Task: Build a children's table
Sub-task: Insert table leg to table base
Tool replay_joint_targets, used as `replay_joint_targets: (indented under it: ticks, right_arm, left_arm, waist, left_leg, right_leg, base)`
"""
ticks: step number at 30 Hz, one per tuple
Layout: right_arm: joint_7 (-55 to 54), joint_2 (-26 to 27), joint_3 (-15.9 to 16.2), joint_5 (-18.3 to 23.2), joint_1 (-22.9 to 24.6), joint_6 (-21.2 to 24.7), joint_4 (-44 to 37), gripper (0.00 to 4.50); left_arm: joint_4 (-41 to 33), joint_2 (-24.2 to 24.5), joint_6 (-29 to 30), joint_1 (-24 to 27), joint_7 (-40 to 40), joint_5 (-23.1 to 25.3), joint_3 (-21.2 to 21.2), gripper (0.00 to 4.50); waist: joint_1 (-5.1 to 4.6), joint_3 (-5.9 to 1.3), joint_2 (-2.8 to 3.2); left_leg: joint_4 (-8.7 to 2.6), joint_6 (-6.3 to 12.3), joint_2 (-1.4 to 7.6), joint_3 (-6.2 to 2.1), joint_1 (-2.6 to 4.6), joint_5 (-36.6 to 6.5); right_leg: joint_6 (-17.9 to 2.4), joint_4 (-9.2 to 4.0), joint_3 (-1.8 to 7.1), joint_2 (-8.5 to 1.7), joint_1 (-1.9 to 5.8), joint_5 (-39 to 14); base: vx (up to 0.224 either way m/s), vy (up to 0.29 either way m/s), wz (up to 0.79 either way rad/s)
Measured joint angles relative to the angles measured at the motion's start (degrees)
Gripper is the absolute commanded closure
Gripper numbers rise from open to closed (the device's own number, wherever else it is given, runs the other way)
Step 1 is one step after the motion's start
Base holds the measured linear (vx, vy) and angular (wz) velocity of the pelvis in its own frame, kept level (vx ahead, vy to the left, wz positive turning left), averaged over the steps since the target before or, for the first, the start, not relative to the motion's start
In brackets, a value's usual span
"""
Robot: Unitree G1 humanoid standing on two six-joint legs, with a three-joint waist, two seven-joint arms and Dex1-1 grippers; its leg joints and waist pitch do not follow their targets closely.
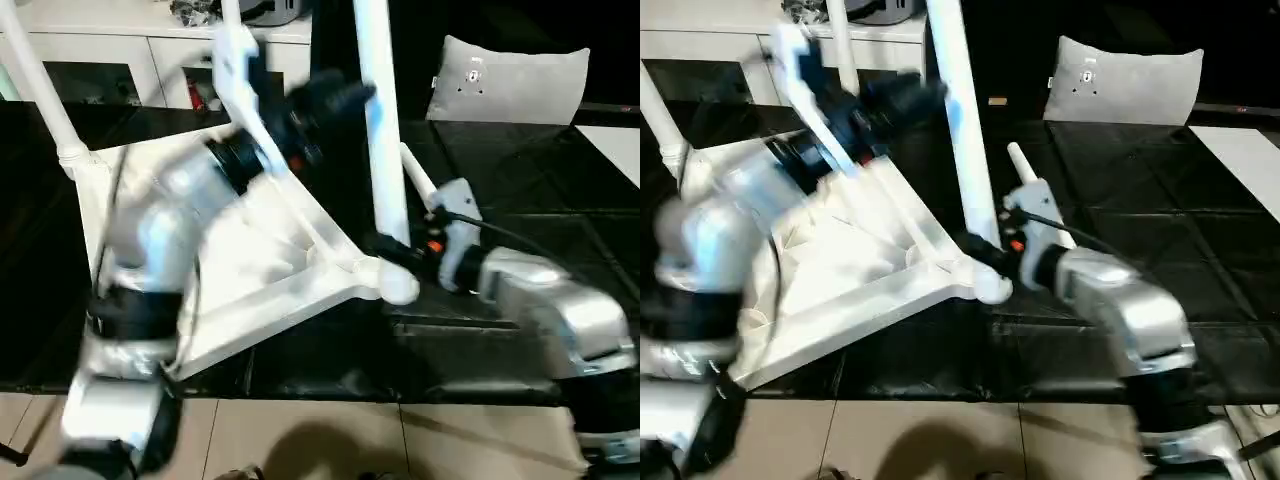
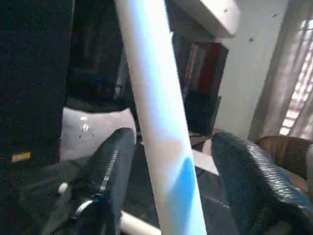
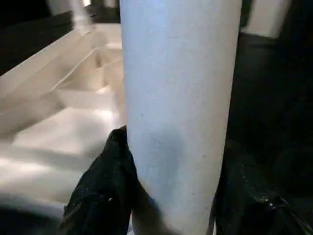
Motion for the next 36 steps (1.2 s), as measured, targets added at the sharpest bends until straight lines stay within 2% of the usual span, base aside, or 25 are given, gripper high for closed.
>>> replay_joint_targets:
  ticks: [1,2,3,5,8,10,14,20,25,33,36]
  right_arm:
    - [-1.04,0.82,0.0,-0.12,0.0,-0.13,0.0,2.64]
    - [-2.05,1.61,0.0,-0.54,0.0,-0.3,0.0,2.64]
    - [-3.28,2.53,0.01,-1.33,0.0,-0.54,0.0,2.64]
    - [-5.41,4.42,-0.08,-2.27,0.0,-1.26,0.0,2.64]
    - [-8.57,7.34,0.1,-3.77,0.02,-2.26,0.19,2.64]
    - [-9.78,7.92,0.14,-4.58,0.22,-2.86,0.87,2.64]
    - [-11.37,9.93,0.34,-5.63,0.38,-3.63,1.01,2.64]
    - [-12.81,12.34,1.99,-6.79,1.34,-3.86,1.0,2.64]
    - [-12.85,13.11,2.58,-7.65,1.5,-4.06,0.9,2.64]
    - [-12.9,13.62,2.57,-8.58,1.88,-4.79,0.82,2.64]
    - [-12.7,13.84,2.57,-8.79,1.87,-4.85,0.82,2.64]
  left_arm:
    - [-0.92,-0.71,0.35,0.84,0.79,0.07,-0.55,1.42]
    - [-1.69,-1.38,0.58,1.46,1.68,0.37,-1.21,1.17]
    - [-2.47,-2.68,0.55,1.98,3.28,1.11,-2.14,1.12]
    - [-3.3,-5.0,-0.26,3.24,6.42,3.32,-3.26,1.04]
    - [-3.56,-8.45,-2.14,6.83,10.21,6.89,-6.15,0.68]
    - [-3.59,-8.52,-2.67,8.35,11.04,9.04,-8.49,0.66]
    - [-3.07,-7.99,-3.08,9.53,14.2,13.36,-10.43,0.66]
    - [0.11,-9.03,-3.62,10.2,17.77,16.04,-9.15,0.66]
    - [1.38,-10.86,-4.97,10.18,18.35,15.58,-7.17,1.02]
    - [1.51,-12.43,-5.43,11.17,17.85,14.97,-6.61,1.02]
    - [1.52,-12.62,-5.43,11.19,17.14,14.98,-6.62,1.43]
  waist:
    - [-0.08,0.0,-0.01]
    - [-0.12,0.0,-0.01]
    - [-0.17,0.02,-0.09]
    - [-0.46,-0.01,-0.25]
    - [-0.69,0.01,-0.34]
    - [-0.8,0.04,-0.38]
    - [-0.98,0.03,-0.37]
    - [-0.89,0.03,-0.37]
    - [-0.76,0.03,-0.37]
    - [-0.78,0.02,-0.35]
    - [-0.76,0.02,-0.35]
  left_leg:
    - [0.0,0.0,0.0,0.0,-0.01,0.0]
    - [0.0,0.0,0.0,-0.01,-0.02,0.0]
    - [0.0,0.0,-0.01,-0.01,-0.02,0.0]
    - [-0.01,0.0,-0.01,-0.01,0.0,0.0]
    - [-0.01,0.0,-0.01,-0.01,-0.08,0.0]
    - [-0.01,0.0,-0.01,-0.01,-0.1,0.0]
    - [-0.01,0.0,-0.01,-0.03,-0.09,0.0]
    - [-0.03,0.02,-0.01,-0.12,-0.23,-0.01]
    - [-0.06,0.09,-0.02,-0.15,-0.28,-0.05]
    - [-0.27,0.08,-0.02,-0.14,-0.19,-0.05]
    - [-0.36,0.08,-0.02,-0.13,-0.16,-0.05]
  right_leg:
    - [0.0,-0.01,0.0,0.0,0.0,0.0]
    - [0.0,0.0,0.0,0.0,0.0,0.0]
    - [0.0,0.0,0.0,0.0,-0.01,0.0]
    - [0.01,-0.01,-0.01,0.0,0.0,0.0]
    - [0.03,-0.11,-0.02,0.0,-0.05,-0.02]
    - [0.03,-0.14,-0.04,0.01,-0.07,-0.01]
    - [0.05,-0.14,-0.07,0.02,-0.09,-0.02]
    - [0.06,-0.42,-0.13,0.02,-0.06,-0.02]
    - [0.07,-0.59,-0.11,0.02,0.0,-0.01]
    - [0.07,-0.59,-0.09,0.03,0.0,-0.01]
    - [0.07,-0.59,-0.08,0.03,0.0,0.0]
  base:
    - [0.0,0.0,0.0]
    - [0.0,0.0,0.0]
    - [0.0,0.0,0.0]
    - [0.0,0.0,0.0]
    - [0.0,0.0,0.0]
    - [0.0,0.0,0.0]
    - [0.0,0.0,0.0]
    - [0.0,0.0,0.0]
    - [0.0,0.0,0.0]
    - [0.0,0.0,0.0]
    - [0.0,0.0,0.0]
